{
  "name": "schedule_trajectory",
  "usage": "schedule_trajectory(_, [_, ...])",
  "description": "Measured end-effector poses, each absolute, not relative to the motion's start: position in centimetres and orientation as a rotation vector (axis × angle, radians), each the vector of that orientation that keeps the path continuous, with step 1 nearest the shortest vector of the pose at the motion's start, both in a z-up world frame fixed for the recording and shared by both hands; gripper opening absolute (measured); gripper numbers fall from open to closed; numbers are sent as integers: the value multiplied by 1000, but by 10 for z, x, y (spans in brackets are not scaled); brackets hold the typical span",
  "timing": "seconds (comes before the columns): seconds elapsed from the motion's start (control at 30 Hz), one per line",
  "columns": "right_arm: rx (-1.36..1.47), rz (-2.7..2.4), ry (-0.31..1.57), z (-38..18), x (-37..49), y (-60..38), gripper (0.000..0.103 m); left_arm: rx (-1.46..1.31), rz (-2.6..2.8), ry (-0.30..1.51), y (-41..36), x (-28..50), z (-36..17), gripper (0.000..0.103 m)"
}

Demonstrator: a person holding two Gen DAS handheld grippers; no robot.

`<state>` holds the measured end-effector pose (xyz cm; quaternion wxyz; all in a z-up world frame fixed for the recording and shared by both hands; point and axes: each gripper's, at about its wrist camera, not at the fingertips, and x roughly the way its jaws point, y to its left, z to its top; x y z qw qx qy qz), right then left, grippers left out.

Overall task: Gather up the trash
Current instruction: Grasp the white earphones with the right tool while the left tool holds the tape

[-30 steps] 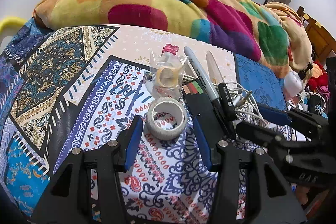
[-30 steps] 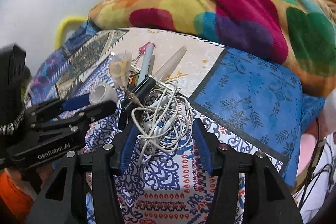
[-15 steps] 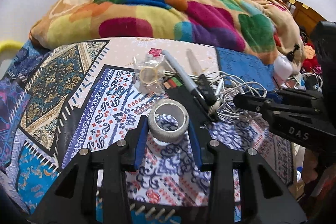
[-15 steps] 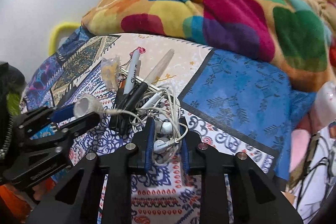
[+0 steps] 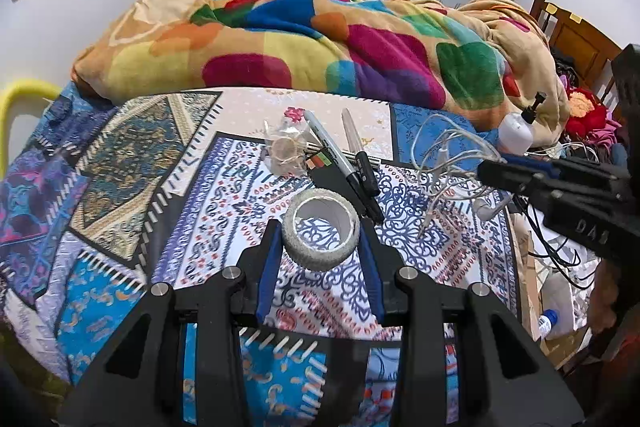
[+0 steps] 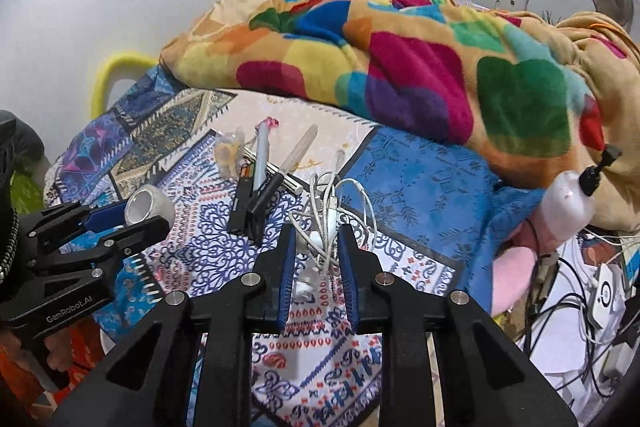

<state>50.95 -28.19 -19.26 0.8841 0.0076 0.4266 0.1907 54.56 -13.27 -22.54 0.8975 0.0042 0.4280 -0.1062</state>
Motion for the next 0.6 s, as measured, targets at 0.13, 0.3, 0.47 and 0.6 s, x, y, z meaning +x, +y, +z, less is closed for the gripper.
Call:
schedule_trajectory(0.13, [6, 390, 861, -173, 500, -282, 19, 3, -209, 879, -127, 532, -212, 37])
schedule_trajectory(0.3, [-4, 395, 820, -146, 483, -280, 19, 1, -198, 862, -121, 512, -194, 37])
schedule_trajectory(0.47, [-16, 415, 778, -120, 462, -269, 19, 5, -182, 835, -113, 488, -174, 37])
schedule_trajectory(0.6, [-14, 442, 754, -104, 442, -260, 19, 0, -170, 809, -103, 467, -156, 37])
